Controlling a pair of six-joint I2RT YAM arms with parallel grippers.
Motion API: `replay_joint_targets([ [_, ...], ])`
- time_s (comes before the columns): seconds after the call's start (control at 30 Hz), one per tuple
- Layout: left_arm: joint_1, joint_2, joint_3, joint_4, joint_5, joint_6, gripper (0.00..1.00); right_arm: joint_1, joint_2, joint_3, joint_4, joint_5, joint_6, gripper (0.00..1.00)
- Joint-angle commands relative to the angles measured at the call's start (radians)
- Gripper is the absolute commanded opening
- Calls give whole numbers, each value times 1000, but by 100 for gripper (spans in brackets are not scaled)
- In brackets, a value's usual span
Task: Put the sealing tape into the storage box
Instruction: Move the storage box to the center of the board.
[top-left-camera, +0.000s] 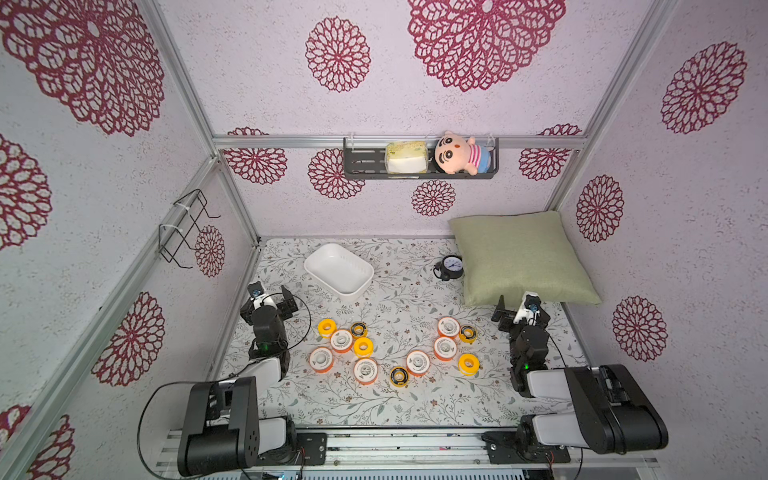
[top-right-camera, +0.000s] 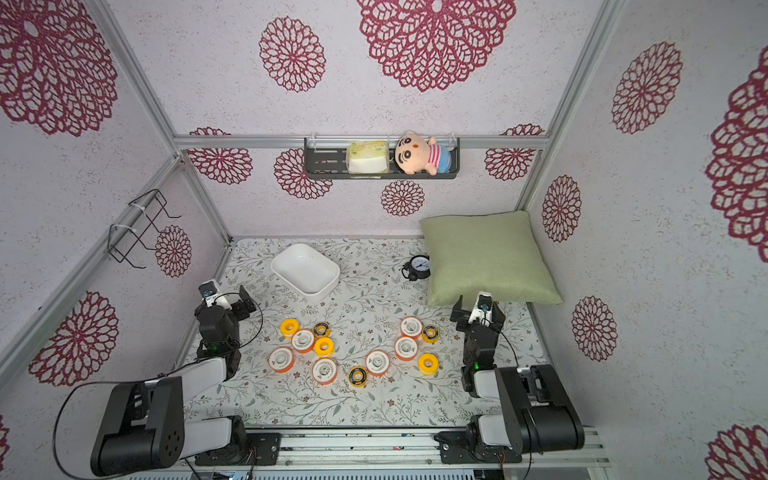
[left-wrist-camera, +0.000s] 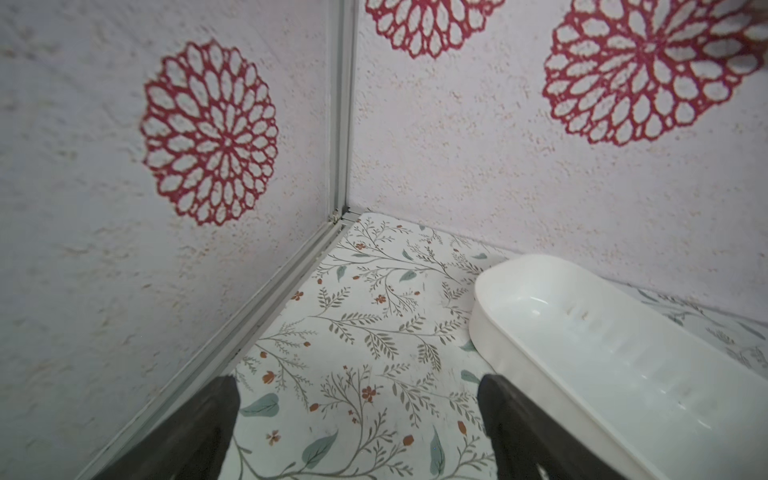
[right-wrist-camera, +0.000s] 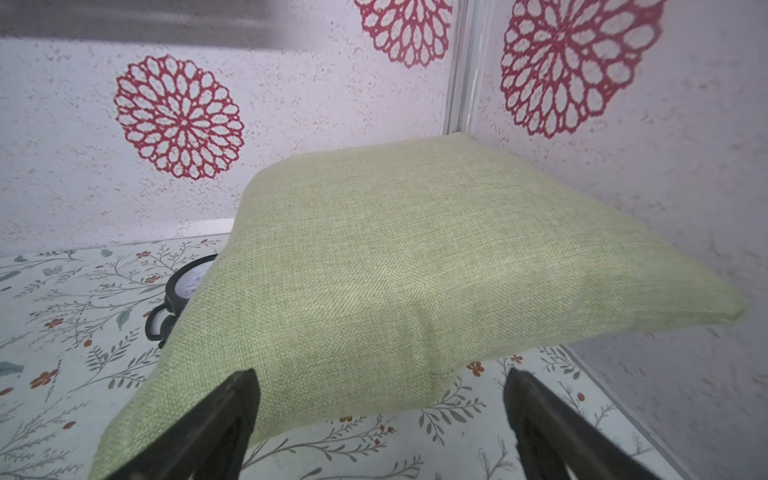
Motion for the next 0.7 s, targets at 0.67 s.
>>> replay_joint_targets([
  [0.67, -64, 170, 531, -877, 300, -635, 88, -2, -284, 304, -896, -311, 240, 99],
])
